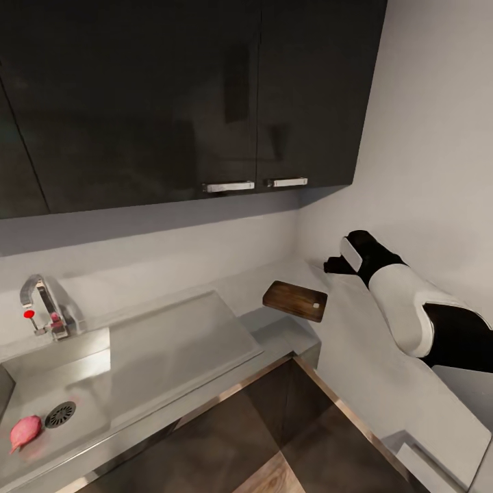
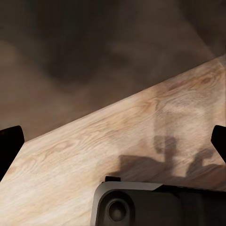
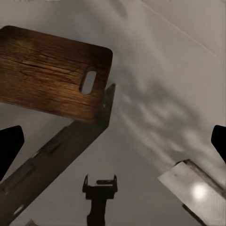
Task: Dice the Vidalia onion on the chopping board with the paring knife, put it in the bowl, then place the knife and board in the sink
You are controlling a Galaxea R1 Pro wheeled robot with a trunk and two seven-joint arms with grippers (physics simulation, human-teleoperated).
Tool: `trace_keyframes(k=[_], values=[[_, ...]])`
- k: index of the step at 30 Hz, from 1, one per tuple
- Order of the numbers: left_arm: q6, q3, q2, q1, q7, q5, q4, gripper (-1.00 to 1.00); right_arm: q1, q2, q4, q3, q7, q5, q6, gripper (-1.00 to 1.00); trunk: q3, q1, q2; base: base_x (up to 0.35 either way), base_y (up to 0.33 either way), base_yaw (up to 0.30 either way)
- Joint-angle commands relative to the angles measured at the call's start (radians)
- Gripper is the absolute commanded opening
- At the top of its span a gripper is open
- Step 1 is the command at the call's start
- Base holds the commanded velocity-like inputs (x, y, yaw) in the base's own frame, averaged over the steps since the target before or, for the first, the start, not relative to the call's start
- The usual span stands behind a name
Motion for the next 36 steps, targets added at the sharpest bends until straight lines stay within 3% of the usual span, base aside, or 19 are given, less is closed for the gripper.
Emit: trace_keyframes(k=[1,18,36], values=[[-0.001,0.003,-0.001,0.000,-0.004,0.003,-0.001,1.00,0.000,0.001,-0.001,-0.007,-0.005,-0.002,0.002,1.00,0.000,0.001,-0.001,0.112,-0.125,0.000],[-0.001,0.003,-0.001,0.000,-0.004,0.003,-0.001,1.00,0.002,0.005,0.002,-0.006,-0.005,-0.003,0.001,1.00,0.000,0.001,-0.001,0.182,-0.186,0.000],[-0.002,0.003,-0.001,0.000,-0.004,0.003,-0.003,1.00,0.003,0.007,0.003,-0.005,-0.005,-0.003,0.000,1.00,0.000,0.001,-0.001,0.030,0.006,0.000]])
